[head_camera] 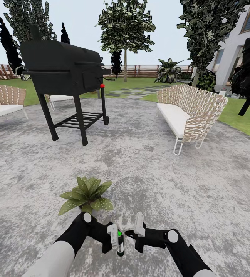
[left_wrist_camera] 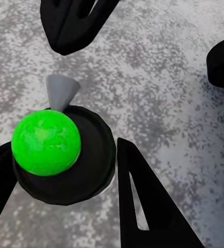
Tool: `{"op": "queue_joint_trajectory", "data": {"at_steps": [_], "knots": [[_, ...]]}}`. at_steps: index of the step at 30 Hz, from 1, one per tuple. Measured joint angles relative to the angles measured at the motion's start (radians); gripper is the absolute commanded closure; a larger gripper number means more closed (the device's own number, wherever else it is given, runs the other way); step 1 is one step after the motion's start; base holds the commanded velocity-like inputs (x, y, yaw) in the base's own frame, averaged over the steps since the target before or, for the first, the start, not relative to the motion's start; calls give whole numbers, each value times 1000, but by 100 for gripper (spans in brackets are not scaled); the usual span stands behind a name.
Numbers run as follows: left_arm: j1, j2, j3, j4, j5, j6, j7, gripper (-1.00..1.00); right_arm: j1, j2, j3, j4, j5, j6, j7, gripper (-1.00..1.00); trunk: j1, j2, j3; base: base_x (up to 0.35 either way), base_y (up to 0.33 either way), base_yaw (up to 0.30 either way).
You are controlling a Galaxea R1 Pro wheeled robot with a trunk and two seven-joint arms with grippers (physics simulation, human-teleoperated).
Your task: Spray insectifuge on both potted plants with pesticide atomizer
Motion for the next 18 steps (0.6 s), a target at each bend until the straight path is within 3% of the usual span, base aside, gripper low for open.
{"op": "queue_joint_trajectory", "data": {"at_steps": [10,15,18], "knots": [[0,0,-3,30,4,1,0,100,0,0,0,0,0,0,0,100,0,0,0,0,0,0],[-1,0,-3,30,56,0,0,100,0,0,0,0,0,0,0,100,0,0,0,0,0,0],[0,0,-3,30,63,0,0,100,0,0,0,0,0,0,0,100,0,0,0,0,0,0]]}}
